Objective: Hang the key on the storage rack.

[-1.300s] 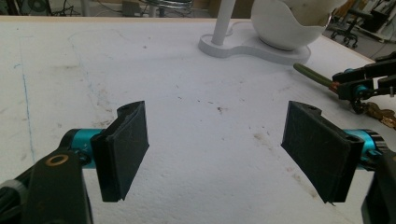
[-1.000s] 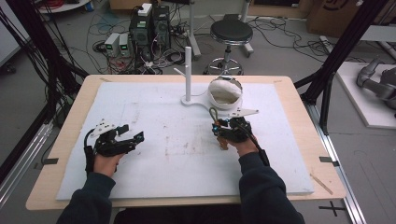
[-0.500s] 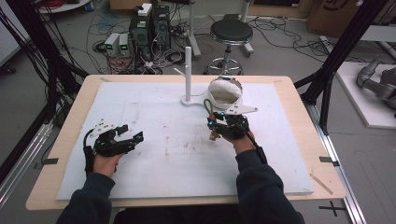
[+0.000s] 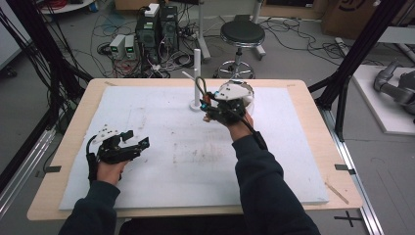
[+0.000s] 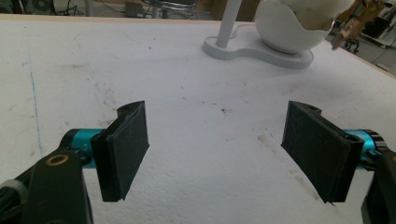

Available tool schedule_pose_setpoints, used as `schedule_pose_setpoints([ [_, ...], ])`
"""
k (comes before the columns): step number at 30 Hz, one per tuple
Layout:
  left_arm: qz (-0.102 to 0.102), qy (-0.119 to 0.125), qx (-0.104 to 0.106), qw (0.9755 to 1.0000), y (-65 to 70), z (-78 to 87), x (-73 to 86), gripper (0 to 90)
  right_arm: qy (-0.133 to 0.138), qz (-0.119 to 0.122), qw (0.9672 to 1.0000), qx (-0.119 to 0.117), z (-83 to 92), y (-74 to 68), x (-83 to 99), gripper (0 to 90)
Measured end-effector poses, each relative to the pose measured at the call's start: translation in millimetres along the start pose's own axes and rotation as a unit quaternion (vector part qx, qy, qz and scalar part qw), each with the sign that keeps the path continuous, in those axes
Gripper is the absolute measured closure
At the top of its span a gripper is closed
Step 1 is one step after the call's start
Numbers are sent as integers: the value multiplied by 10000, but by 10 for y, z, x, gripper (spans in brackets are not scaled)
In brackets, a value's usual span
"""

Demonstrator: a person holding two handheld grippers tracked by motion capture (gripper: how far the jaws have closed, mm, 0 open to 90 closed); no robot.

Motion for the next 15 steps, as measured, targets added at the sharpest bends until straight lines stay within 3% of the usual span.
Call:
schedule_pose_setpoints([
  [2, 14, 16, -13, 10000, -7, 6, -2, 224, 87, -43, 9999, 46, -55, 21, -96, 630],
  [5, 21, 18, -22, 10000, -20, 20, -2, 224, 86, 91, 9998, 162, -151, 53, -210, 630],
  [10, 47, 32, -41, 10000, -31, 38, -1, 224, -325, 154, 9985, 422, -374, 145, -239, 630],
  [15, 52, 22, -41, 10000, -41, 43, 5, 224, -577, 243, 9973, 376, -510, 125, -162, 630],
])
Point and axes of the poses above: each handheld gripper's, and its own axes: z roughly backward along the jaws, x roughly out of its underside, y roughly to its right, the point moved 3 cm from there along -z, roughly forward along the jaws, and after that the axes turned 5 degrees about y, right-handed, at the moved point
